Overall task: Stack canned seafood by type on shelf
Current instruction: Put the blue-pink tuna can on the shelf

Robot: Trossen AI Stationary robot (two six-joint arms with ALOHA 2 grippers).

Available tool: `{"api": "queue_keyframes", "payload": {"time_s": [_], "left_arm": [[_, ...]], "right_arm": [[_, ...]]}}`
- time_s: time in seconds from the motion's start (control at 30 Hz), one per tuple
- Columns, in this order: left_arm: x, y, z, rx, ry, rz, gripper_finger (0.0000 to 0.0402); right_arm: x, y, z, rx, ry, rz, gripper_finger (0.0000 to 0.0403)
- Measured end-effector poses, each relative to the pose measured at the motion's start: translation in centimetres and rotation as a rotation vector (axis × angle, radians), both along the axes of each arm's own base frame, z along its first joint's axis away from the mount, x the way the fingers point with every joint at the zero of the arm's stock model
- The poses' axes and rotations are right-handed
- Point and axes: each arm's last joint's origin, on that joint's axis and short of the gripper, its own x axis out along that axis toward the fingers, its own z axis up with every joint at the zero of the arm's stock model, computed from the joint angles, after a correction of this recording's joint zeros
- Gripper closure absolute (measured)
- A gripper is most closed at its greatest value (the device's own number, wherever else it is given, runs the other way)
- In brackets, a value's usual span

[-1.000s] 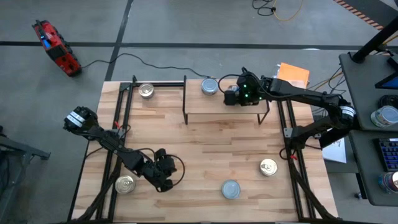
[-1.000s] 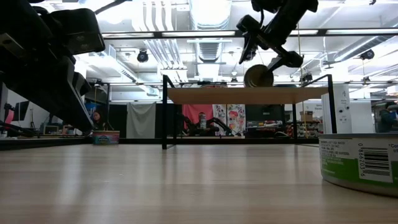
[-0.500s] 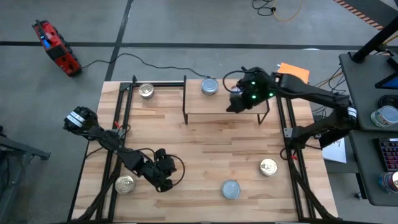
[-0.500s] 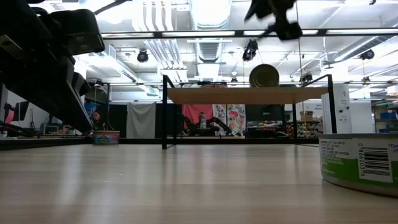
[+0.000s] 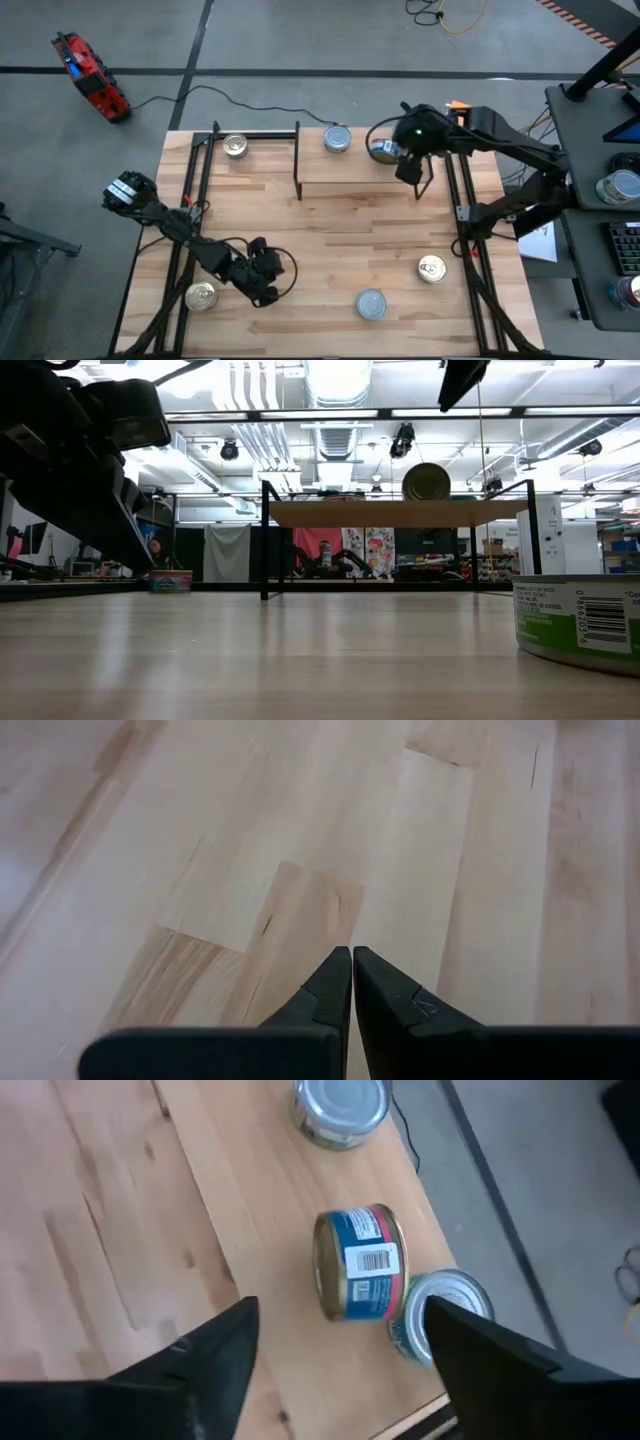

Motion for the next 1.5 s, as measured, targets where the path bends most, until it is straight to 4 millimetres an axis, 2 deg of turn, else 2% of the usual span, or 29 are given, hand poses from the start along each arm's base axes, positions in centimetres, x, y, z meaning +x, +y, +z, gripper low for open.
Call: {"api": "queue_keyframes", "payload": {"time_s": [0.13, 0.27, 0.43, 0.6, 0.97, 1.23, 1.5], "left_arm": [[0.0, 0.0, 0.0, 0.006, -0.005, 0.005, 0.0401], [0.0, 0.1, 0.0, 0.007, -0.005, 0.008, 0.0401], [0.0, 0.1, 0.0, 0.008, -0.003, 0.008, 0.0401], [0.0, 0.1, -0.1, 0.010, -0.001, 0.008, 0.0401], [0.0, 0.1, -0.1, 0.021, 0.001, -0.006, 0.0401], [0.0, 0.2, -0.1, 0.025, 0.002, -0.010, 0.0401], [0.0, 0.2, -0.1, 0.025, 0.002, -0.009, 0.0401]], "right_arm": [[1.3, -0.9, -1.4, -0.004, 0.046, 0.050, 0.0079], [2.3, -2.3, -2.6, 0.008, 0.094, 0.021, 0.0052], [3.1, -4.1, -3.8, 0.032, 0.144, 0.019, 0.0055], [3.1, -5.6, -4.2, 0.041, 0.135, 0.009, 0.0066], [4.2, -7.0, -5.7, 0.123, 0.145, 0.062, 0.0063], [5.2, -7.5, -6.9, 0.129, 0.183, 0.057, 0.0097], [5.2, -7.6, -6.9, 0.125, 0.186, 0.068, 0.0196]]}}
